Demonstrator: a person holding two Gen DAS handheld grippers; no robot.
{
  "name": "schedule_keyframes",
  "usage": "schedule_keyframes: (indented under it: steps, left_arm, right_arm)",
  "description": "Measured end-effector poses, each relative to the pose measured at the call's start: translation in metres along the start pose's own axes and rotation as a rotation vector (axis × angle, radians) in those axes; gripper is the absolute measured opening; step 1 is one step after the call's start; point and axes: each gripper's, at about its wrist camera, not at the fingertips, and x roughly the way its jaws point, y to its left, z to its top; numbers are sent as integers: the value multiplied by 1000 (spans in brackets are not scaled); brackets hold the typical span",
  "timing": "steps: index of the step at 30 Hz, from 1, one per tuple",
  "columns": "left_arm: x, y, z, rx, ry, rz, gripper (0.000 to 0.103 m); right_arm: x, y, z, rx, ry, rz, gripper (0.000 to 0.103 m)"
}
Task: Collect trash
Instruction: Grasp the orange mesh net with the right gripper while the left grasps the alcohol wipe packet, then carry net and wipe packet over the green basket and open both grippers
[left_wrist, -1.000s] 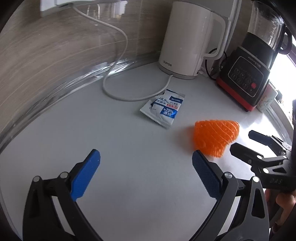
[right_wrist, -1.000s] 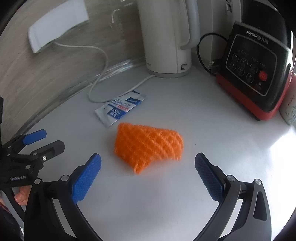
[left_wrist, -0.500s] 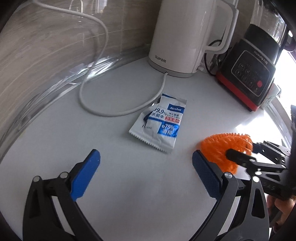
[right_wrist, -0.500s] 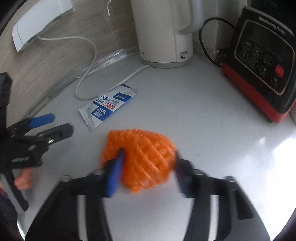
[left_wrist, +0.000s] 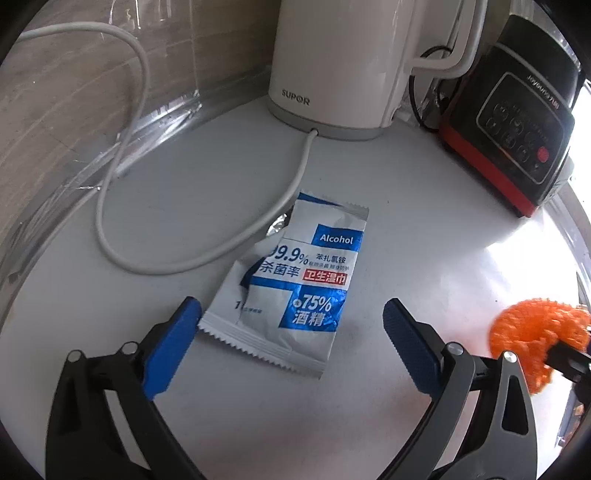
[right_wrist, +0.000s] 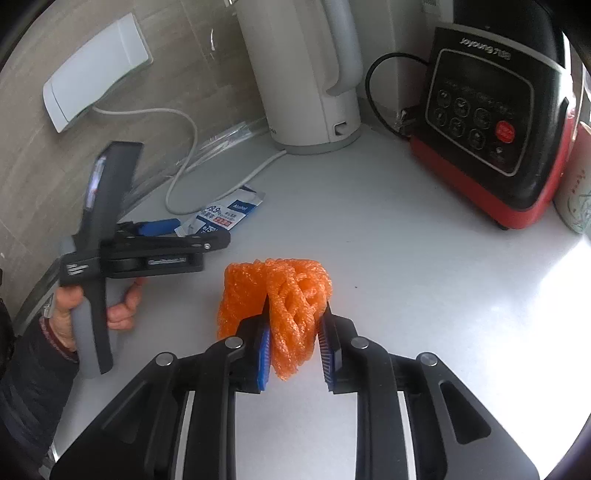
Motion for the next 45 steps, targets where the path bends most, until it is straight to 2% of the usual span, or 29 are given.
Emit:
schedule_keyframes:
  steps: [4,5,10,13,14,16,19,22,29,39,45]
  left_arm:
    - [5,-6,1,35,-9,55,83]
    - [5,-6,2,40,-10,64,77]
    - [4,-1,5,1,-12,51,58]
    - [-3,0,5,9,-19,44,37]
    - [-4,-2,4,16,-12,34,25]
    - [-7,-4,2,14,-19,43,14]
    - [-11,-8,-4,14,-29,75,12]
    - [-24,-9,-11,-6,-44,73,12]
    - [-90,-22,-44,-81,-114,63,12]
    - [-187,-48,-131,-201,-145,154,12]
    - [-226,-79,-183,-216,-134,196,12]
  right_arm:
    - [-8,-2,-3,7,-6,5,24]
    - [-10,-2,-5,8,-6,5,24]
    - [-14,-2,-8,14,-7,9,24]
    - [-17,-1,-10,11,-10,11,24]
    - [-17,-1,-10,11,-11,13,24]
    - [-19,-1,-11,10,-13,16,24]
    - [-21,1,-14,5,-15,24,24]
    - [-26,3,-17,-2,-18,32,24]
    - [-45,17,-29,-27,-26,68,24]
    - [-87,44,-77,-113,33,116,24]
    - [-112,50,-114,-168,88,153,26]
